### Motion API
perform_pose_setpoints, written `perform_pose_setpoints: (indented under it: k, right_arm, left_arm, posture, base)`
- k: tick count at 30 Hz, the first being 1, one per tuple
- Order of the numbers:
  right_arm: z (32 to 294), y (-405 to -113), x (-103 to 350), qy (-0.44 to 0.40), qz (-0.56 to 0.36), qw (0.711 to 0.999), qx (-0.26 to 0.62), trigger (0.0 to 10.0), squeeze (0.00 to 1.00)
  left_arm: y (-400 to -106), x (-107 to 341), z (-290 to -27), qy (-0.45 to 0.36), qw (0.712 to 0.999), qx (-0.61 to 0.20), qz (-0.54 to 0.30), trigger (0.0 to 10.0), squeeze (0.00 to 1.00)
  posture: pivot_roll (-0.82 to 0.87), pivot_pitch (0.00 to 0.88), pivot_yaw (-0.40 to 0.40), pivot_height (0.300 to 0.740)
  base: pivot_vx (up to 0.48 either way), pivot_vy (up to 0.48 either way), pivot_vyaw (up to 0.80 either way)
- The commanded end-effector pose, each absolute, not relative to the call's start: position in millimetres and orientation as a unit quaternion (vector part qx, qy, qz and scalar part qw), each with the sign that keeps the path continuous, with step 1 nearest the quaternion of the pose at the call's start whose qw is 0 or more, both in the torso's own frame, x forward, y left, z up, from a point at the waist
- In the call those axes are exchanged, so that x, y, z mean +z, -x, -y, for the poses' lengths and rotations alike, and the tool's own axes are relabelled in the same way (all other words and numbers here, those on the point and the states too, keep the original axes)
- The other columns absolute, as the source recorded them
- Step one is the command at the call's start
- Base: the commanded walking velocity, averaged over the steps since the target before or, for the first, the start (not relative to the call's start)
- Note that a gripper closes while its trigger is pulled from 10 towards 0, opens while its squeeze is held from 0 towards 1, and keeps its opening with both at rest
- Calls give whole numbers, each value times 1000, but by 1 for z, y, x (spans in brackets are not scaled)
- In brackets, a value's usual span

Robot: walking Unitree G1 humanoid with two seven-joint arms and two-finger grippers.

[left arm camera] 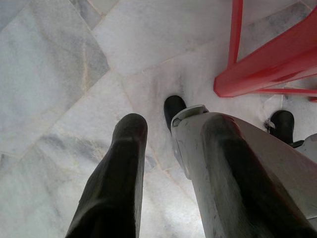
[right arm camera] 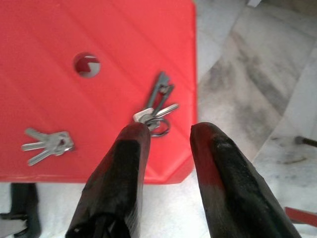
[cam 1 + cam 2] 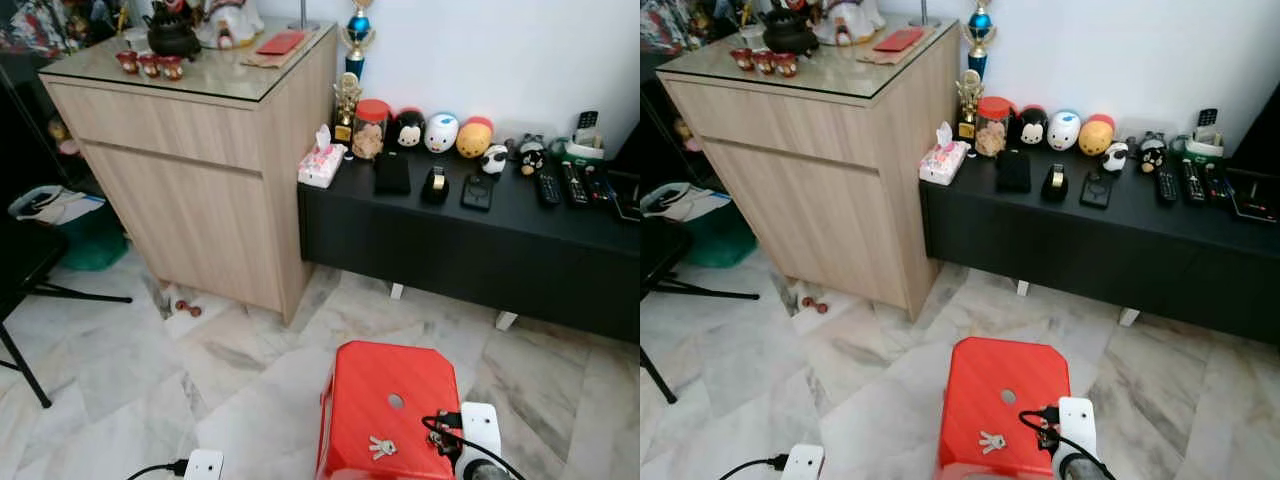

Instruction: Hang keys on a hook

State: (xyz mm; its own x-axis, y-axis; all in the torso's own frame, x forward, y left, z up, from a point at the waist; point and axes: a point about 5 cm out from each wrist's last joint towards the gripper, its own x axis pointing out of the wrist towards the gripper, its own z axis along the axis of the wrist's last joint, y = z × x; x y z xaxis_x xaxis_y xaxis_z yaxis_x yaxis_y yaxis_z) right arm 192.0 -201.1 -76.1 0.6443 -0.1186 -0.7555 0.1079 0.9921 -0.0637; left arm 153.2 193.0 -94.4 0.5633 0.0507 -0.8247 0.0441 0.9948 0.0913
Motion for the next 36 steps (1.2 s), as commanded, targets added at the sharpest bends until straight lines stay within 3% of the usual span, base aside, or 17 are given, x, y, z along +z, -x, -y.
perform_pose_setpoints:
  k: [1, 8, 16, 20, 24, 26, 31, 36]
  right_arm:
    - [207, -193, -74, 11, -406, 911, -75, 10000, 0]
    - [205, -230, -47, 15, -300, 951, -77, 10000, 0]
    - [201, -247, -26, -4, -209, 976, -64, 10000, 0]
    - [196, -242, -27, -13, -192, 980, -48, 10000, 0]
    - [193, -237, -31, -12, -202, 978, -41, 10000, 0]
    - [193, -234, -33, -16, -210, 977, -46, 10000, 0]
    - [191, -240, -25, -26, -177, 983, -47, 10000, 0]
    - [194, -239, -20, -22, -153, 986, -60, 10000, 0]
  left_arm:
    - [-144, -98, -191, -50, 875, 0, -482, 10000, 0]
    - [-144, -98, -192, -47, 878, 8, -475, 10000, 0]
    - [-146, -95, -195, -55, 890, 33, -452, 10000, 0]
    - [-194, -66, -211, -93, 936, 36, -337, 10000, 0]
    - [-212, -53, -213, -100, 949, 37, -297, 10000, 0]
    - [-242, -28, -213, -98, 970, 39, -220, 10000, 0]
    - [-257, -11, -206, -96, 982, 12, -160, 10000, 0]
    - [-251, -6, -203, -86, 989, 6, -123, 10000, 0]
  posture:
    - [-28, 0, -35, 740]
    - [-34, 14, -34, 740]
    - [-36, 34, -37, 740]
    - [-51, 44, -39, 740]
    - [-39, 46, -40, 740]
    - [-36, 45, -41, 740]
    - [-48, 45, -40, 740]
    - [-47, 48, -42, 740]
  base:
    - [0, 0, 0]
    - [0, 0, 0]
    - [0, 0, 0]
    - [0, 0, 0]
    - [0, 0, 0]
    - [0, 0, 0]
    - [0, 0, 0]
    - [0, 0, 0]
